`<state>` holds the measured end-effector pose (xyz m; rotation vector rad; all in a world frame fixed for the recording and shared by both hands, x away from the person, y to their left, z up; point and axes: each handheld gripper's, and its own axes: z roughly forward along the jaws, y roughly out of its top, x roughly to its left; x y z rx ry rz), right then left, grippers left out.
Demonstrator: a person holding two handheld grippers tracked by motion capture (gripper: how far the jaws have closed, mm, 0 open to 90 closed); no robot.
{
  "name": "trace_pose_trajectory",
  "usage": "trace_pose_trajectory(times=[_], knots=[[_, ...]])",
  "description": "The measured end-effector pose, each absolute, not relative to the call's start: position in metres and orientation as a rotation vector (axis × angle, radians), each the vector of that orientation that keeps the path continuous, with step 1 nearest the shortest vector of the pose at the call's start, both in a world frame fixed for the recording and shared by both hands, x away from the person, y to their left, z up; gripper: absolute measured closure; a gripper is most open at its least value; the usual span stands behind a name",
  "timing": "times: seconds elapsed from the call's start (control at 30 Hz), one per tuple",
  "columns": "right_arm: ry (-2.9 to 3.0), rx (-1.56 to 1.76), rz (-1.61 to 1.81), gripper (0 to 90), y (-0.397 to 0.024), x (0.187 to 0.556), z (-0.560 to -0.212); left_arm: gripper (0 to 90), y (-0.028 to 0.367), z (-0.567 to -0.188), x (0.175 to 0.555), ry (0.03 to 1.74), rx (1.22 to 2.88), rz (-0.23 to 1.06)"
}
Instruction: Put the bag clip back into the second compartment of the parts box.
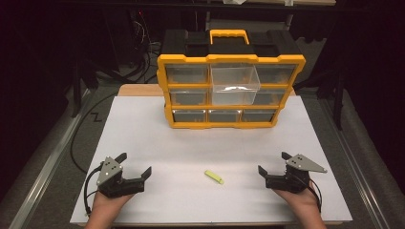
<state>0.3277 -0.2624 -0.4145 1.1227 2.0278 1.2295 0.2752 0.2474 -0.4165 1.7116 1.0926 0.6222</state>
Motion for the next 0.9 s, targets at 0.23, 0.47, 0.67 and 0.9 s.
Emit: trace_pose_trajectory(times=[0.23,0.47,0.67,0.9], knots=[[2.019,1.118,1.243,0.0,-0.264,0.327,-0.413,0.9,0.247,-0.417,0.275,1.087,1.72,0.629],[2.01,1.125,1.235,0.0,-0.264,0.329,-0.413,0.9,0.245,-0.417,0.275,1.066,1.732,0.631],[2.014,1.131,1.233,0.0,-0.262,0.332,-0.413,0.9,0.244,-0.417,0.275,1.054,1.729,0.622],[2.028,1.126,1.242,0.0,-0.253,0.335,-0.412,0.8,0.243,-0.416,0.276,1.048,1.736,0.615]])
